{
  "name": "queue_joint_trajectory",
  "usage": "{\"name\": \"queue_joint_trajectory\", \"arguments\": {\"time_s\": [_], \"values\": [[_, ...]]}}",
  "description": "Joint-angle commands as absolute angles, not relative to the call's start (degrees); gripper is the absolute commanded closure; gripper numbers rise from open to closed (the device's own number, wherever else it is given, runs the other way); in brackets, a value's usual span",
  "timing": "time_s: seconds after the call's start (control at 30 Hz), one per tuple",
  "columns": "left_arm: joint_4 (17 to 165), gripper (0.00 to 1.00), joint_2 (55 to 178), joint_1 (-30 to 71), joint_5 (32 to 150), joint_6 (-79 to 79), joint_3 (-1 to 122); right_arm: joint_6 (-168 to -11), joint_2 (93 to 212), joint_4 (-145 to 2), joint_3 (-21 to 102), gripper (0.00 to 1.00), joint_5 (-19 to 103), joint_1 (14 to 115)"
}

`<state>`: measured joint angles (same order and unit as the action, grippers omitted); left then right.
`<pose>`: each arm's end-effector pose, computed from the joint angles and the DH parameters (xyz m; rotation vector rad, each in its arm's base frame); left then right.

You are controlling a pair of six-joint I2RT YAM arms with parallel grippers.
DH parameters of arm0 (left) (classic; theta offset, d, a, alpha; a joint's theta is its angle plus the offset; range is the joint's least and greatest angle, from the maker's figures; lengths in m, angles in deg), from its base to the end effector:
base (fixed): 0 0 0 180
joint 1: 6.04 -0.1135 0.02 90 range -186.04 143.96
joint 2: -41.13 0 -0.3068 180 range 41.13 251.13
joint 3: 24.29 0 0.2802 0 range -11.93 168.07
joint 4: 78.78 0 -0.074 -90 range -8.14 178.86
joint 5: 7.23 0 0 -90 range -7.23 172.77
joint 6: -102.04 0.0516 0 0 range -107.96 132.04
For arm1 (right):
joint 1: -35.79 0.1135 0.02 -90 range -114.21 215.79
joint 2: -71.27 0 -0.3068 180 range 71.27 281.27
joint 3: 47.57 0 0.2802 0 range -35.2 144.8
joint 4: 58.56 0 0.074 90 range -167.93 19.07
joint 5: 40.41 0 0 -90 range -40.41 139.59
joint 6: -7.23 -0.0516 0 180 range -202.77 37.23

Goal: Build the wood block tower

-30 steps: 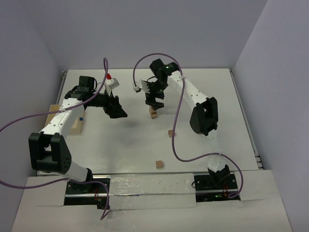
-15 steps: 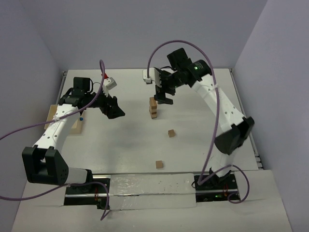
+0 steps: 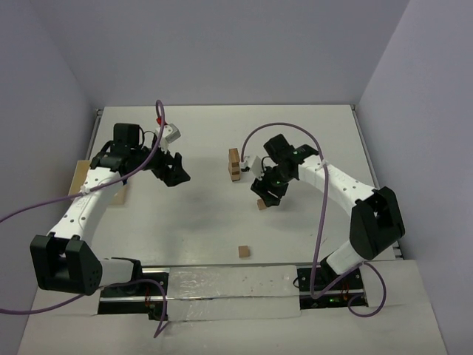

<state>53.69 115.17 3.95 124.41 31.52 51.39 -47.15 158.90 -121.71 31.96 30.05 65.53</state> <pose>0.2837 -0.0848 0.3357 0.8935 2.0556 -0.7653 0.2729 0.1758 0.2644 -1.5587 2.2843 0.4520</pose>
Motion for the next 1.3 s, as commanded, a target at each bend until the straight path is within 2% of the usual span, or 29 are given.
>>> {"name": "queue_joint_trajectory", "arguments": {"time_s": [0.0,0.1,0.27,0.5,0.7,0.97,1.27], "values": [[57.41,0.01,113.44,4.65,123.65,29.77,50.9,-62.89,158.77,-109.36,29.73,0.34,32.64,65.38],[58.02,0.01,112.84,4.73,122.71,29.26,50.33,-71.73,159.36,-103.81,26.71,0.26,35.44,65.5],[58.18,0.01,112.64,4.77,122.17,29.01,50.31,-80.03,162.66,-100.62,25.34,0.25,38.11,65.61],[58.16,0.01,112.43,4.77,121.47,29.06,50.33,-82.68,165.56,-98.11,23.55,0.42,41.59,65.94],[58.17,0.01,112.41,4.77,121.44,28.83,50.41,-83.89,166.98,-98.19,22.18,0.48,38.15,66.22],[57.46,0.01,112.67,4.83,121.18,28.95,51.38,-82.86,166.8,-99.77,22.19,0.66,32.51,67.12],[56.84,0.01,112.48,4.86,121.34,29.09,51.71,-74.81,164.96,-101.93,21.8,0.68,28.59,72.82]]}}
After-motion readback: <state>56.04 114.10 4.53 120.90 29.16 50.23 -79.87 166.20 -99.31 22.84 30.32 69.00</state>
